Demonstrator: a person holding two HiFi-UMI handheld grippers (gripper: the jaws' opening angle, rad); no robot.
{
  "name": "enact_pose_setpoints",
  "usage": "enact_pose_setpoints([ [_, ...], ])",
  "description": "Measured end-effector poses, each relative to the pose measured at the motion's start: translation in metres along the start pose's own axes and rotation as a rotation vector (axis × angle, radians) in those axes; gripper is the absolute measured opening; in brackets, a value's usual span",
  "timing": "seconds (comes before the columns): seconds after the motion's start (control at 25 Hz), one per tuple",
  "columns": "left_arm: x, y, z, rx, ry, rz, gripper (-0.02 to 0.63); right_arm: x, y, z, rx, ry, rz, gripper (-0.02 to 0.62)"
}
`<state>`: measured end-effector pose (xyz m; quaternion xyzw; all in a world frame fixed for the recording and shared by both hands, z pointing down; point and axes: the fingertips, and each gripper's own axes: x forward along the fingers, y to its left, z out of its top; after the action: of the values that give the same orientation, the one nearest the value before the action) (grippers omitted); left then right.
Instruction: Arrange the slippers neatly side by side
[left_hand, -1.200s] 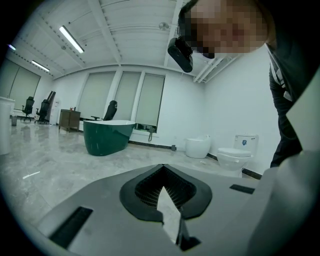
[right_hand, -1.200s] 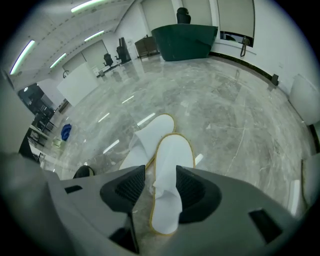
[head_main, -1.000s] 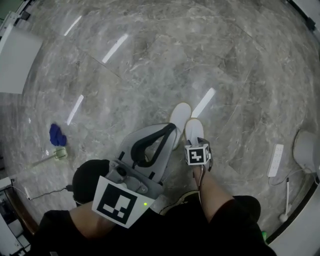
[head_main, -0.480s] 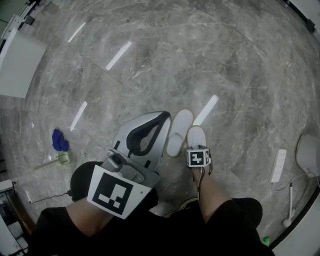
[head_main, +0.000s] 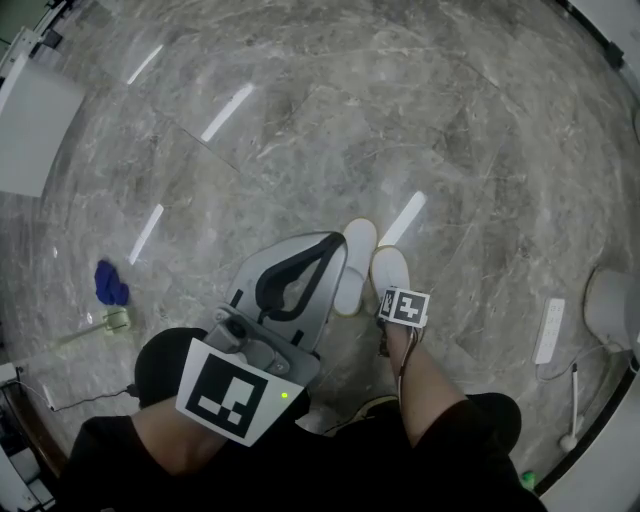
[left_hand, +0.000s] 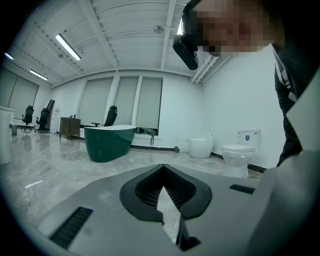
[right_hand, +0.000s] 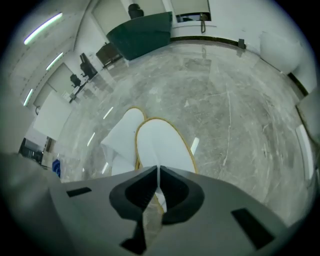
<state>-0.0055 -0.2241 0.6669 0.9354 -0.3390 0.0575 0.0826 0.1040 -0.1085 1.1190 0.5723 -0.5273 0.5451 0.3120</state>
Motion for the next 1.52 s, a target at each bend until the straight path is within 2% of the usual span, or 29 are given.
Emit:
enact_pose_setpoints([
  [0.2, 0.0, 0.001, 0.0, 0.0, -0.003, -0.003, 0.002, -0.006, -0.004, 0.015, 0.156, -0.025, 0.024, 0.015],
  [0.44, 0.002, 0.004, 0.001, -0.007, -0.009, -0.007, 0.002, -0.017, -0.009, 0.027, 0.202, -0.044, 0.019, 0.014],
  [0.84, -0.001, 0.004, 0.002, -0.016, -0.011, -0.018, 0.002, -0.009, -0.015, 0.06, 0.04, -0.047, -0.014, 0.014],
  [1.52, -0.013, 0.012, 0.001, -0.02, -0.011, -0.013, 0.002, 0.016, 0.0, 0.081, -0.125, -0.021, -0.026, 0.014],
])
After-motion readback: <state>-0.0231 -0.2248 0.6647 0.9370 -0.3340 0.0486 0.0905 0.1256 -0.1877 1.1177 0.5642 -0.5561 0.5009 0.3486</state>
